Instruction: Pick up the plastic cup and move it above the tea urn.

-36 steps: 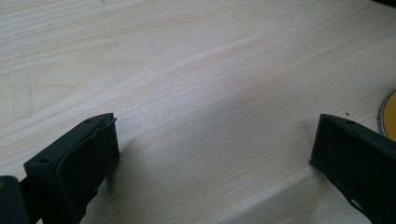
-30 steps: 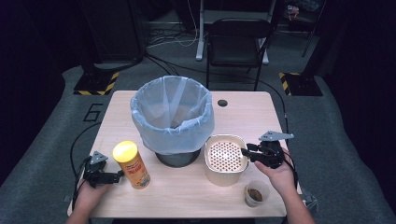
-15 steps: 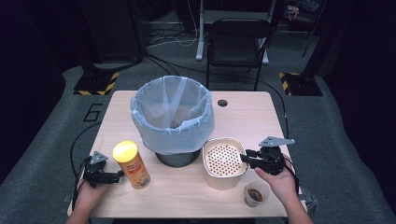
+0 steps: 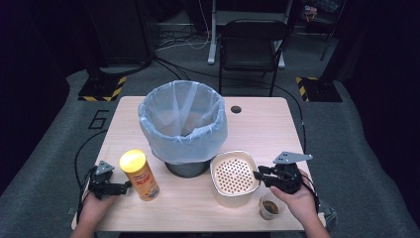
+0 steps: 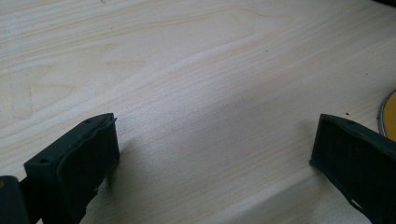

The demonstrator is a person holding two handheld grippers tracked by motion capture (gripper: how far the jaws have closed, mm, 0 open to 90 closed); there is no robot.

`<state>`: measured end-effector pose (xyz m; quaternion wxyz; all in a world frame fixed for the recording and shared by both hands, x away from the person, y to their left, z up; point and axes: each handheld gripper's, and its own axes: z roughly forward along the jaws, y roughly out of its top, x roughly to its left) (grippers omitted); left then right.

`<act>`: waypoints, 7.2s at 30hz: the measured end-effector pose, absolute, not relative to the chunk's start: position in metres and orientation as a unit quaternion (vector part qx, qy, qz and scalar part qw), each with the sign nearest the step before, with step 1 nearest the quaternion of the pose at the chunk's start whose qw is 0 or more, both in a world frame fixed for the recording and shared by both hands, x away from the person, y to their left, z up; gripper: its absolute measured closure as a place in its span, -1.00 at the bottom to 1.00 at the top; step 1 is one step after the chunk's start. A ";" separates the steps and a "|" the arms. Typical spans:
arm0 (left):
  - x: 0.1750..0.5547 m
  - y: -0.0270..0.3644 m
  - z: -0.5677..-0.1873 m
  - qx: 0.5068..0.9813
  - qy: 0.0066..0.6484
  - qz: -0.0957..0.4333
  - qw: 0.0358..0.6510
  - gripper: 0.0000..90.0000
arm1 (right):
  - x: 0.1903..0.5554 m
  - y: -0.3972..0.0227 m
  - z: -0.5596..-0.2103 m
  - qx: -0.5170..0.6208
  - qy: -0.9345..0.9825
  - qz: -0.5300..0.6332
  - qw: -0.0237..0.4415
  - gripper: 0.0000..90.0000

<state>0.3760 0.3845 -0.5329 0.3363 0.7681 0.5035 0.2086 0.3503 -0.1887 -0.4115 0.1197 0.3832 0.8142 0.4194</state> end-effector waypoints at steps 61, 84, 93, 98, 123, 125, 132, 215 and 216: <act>0.376 0.385 -0.533 0.768 0.503 0.209 0.336 -0.99 | 0.280 -0.219 -0.479 0.365 0.816 0.423 0.149 -0.55; 0.376 0.385 -0.533 0.768 0.503 0.209 0.336 -0.99 | 0.282 -0.221 -0.486 0.366 0.823 0.408 0.150 -0.38; 0.376 0.385 -0.533 0.768 0.503 0.209 0.336 -0.99 | 0.280 -0.220 -0.481 0.361 0.824 0.399 0.176 -0.39; 0.376 0.385 -0.533 0.768 0.504 0.209 0.336 -0.99 | 0.280 -0.221 -0.481 0.363 0.823 0.402 0.171 -0.35; 0.376 0.385 -0.533 0.768 0.503 0.209 0.336 -0.99 | 0.289 -0.229 -0.464 0.368 0.818 0.401 0.185 -0.25; 0.376 0.385 -0.533 0.768 0.503 0.209 0.336 -0.99 | 0.292 -0.230 -0.461 0.365 0.816 0.406 0.189 -0.25; 0.376 0.385 -0.533 0.768 0.504 0.209 0.336 -0.99 | 0.303 -0.236 -0.454 0.366 0.819 0.397 0.196 -0.24; 0.376 0.385 -0.533 0.768 0.503 0.209 0.336 -0.99 | 0.403 -0.150 -0.367 0.148 0.886 0.298 0.324 -0.20; 0.376 0.385 -0.533 0.768 0.503 0.209 0.336 -0.99 | 0.403 -0.150 -0.367 0.148 0.885 0.299 0.325 -0.20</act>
